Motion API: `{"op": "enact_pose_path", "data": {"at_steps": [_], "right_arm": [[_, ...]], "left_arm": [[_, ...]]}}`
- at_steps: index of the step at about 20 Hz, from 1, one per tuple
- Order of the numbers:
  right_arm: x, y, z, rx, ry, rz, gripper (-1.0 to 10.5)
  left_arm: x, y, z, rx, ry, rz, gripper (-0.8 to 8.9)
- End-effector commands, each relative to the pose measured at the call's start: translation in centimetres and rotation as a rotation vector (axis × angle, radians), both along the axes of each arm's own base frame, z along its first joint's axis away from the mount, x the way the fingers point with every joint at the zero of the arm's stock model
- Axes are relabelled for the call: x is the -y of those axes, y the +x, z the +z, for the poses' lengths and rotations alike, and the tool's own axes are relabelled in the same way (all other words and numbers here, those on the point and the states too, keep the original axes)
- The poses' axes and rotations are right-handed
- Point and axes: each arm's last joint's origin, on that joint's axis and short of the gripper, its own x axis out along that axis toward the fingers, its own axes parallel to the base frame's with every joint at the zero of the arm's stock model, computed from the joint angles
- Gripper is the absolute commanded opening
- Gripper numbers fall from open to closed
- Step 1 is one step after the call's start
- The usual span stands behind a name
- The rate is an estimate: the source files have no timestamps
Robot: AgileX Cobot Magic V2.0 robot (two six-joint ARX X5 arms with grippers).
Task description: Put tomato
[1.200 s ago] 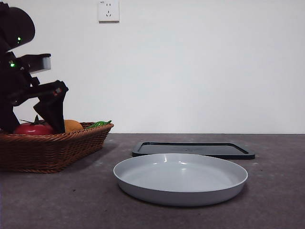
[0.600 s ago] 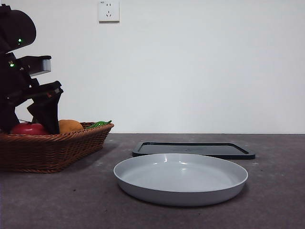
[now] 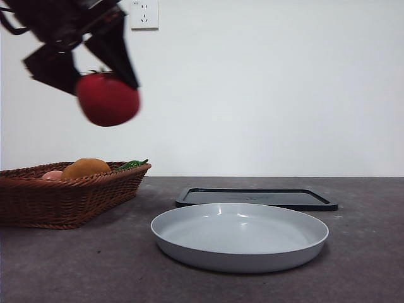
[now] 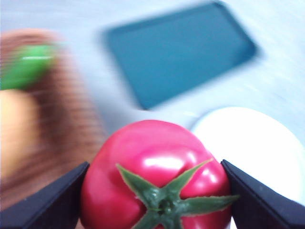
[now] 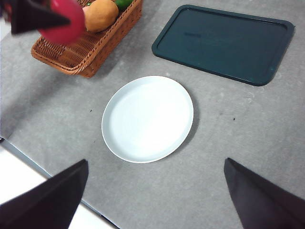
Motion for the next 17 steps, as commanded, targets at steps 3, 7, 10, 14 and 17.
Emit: {"op": "enact_pose_path", "data": {"at_steps": [3, 7, 10, 14, 17], "right_arm": [[0.0, 0.1, 0.4, 0.021, -0.001, 0.008, 4.6], [0.0, 0.0, 0.4, 0.014, -0.002, 0.008, 4.6], [0.0, 0.0, 0.4, 0.013, -0.002, 0.008, 4.6], [0.0, 0.0, 0.3, 0.006, -0.004, 0.008, 4.6], [0.0, -0.1, 0.3, 0.001, -0.005, 0.008, 4.6]], "left_arm": [[5.2, -0.6, -0.9, 0.029, -0.019, -0.16, 3.39], [9.1, -0.9, -3.0, 0.029, -0.013, -0.255, 3.39], [11.2, -0.9, -5.2, 0.002, 0.018, -0.295, 3.39], [13.2, -0.8, -8.0, -0.027, 0.061, -0.327, 3.39], [14.0, -0.7, -9.6, -0.044, 0.086, -0.331, 3.39]]}}
